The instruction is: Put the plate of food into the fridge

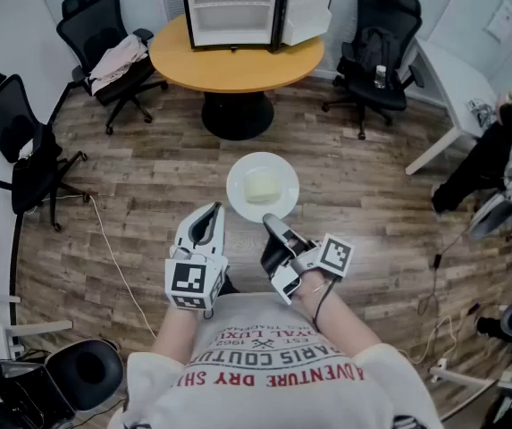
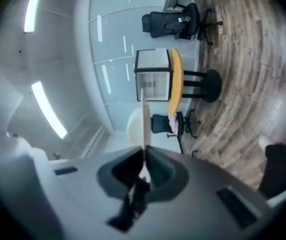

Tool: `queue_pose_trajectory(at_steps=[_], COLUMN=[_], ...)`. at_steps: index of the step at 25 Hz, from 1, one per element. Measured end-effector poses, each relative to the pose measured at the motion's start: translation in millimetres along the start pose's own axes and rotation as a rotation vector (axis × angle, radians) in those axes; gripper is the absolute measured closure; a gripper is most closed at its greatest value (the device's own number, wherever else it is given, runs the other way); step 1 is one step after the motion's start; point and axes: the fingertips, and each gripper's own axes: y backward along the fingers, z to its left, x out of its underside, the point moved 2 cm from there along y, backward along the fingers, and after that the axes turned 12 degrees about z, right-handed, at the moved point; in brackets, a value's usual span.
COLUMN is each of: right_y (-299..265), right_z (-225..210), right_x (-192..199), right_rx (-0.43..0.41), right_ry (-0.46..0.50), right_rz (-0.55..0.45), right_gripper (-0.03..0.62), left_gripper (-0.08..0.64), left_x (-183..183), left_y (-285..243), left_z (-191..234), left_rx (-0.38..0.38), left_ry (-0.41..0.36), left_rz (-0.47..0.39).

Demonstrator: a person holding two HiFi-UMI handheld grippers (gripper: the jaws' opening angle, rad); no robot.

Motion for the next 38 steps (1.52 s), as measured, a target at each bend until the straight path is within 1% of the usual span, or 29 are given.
queue_pose_trajectory(at_steps=[4,12,15,21,28,34,38], right_y=[2,10,11,1,-31,-81,-122], right_z=[2,0,4,10,6,3,4], right_x=[5,12,8,4,-10,-38,-59], right_rx=[-0.004,0.026,0.040,0.021,0.035,0.050,0.051], right_ry=[-0.001,0.010,0.030,0.048,0.051,0.056,0.051], right_rz=[0.000,-0.004,-0.013,-0.008,-0.007,-0.021,-0.051], right_gripper=[0.555,0.555,0.555,0.555,0.555,0.555,0.555], left_gripper=[0.531,0.531,0.531,0.531,0.531,0.531,0.531], left_x=[6,12,10,11,5,-7,-21], left_y=[3,5,2,-4,-21,-55,-82], left_z=[-3,-9,-10,-5,31,76,116], left_rx=[0.012,0.031,0.037,0.047,0.041,0.063,0.083], left_ry=[0.006,0.011,0.012,0.010,0.019,0.010,-0.001], left_rz=[-0.002,0.003,0.004,0.018,0.017,0.020,0.015])
